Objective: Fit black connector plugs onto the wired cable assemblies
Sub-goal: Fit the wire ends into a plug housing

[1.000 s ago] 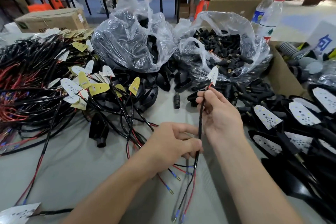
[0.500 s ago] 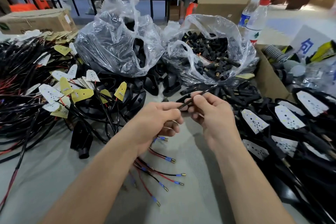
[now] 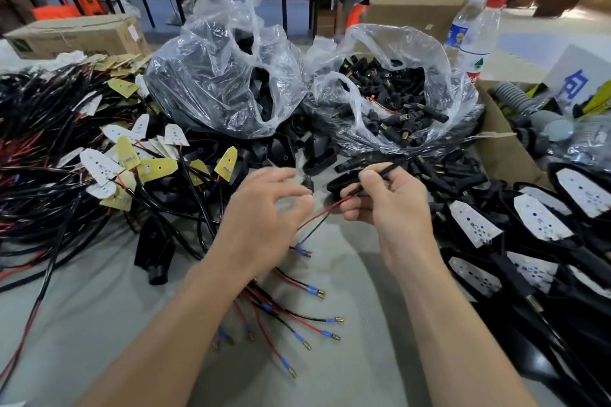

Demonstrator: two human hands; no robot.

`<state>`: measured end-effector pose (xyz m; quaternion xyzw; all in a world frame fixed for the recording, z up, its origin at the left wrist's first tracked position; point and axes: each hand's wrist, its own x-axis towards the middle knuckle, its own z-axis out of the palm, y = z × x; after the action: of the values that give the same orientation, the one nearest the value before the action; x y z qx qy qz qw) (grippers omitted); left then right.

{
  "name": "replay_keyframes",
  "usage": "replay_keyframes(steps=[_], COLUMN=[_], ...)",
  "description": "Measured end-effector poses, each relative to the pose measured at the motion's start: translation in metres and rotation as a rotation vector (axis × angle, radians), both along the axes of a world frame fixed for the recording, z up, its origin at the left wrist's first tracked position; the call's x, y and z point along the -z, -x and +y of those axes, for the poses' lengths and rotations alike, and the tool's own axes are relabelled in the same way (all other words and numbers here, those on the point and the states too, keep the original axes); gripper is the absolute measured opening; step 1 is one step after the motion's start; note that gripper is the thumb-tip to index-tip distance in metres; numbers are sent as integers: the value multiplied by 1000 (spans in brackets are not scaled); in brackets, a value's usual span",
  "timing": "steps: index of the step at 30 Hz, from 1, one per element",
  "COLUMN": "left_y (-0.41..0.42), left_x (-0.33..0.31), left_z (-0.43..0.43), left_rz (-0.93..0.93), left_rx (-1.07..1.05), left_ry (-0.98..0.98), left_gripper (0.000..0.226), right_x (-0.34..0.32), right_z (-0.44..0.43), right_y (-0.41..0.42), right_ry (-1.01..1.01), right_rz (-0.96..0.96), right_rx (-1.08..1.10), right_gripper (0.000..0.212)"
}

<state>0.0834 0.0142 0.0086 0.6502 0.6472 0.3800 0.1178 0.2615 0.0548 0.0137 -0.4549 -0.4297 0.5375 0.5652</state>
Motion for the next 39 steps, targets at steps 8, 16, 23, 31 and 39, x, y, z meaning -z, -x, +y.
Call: replay_keyframes(steps=[8, 16, 23, 31, 39], left_y=[12, 2, 1, -2, -1], left_x=[12, 15, 16, 12, 15], left_z=[2, -6, -6, -7, -7], left_rz=[471, 105, 101, 21, 153], left_rx=[-254, -105, -52, -24, -158], left_ry=[73, -63, 33, -78, -32], left_gripper=[59, 20, 25, 97, 60], right_x=[6, -2, -5, -4, -5], right_z=[-5, -4, -1, 0, -3], right_y=[1, -5, -8, -9, -6], right_ry=[37, 1, -18, -55, -68], right_rz=[-63, 34, 167, 138, 75], right_rx=[-78, -156, 32, 125, 60], right_gripper=[17, 17, 13, 16, 18])
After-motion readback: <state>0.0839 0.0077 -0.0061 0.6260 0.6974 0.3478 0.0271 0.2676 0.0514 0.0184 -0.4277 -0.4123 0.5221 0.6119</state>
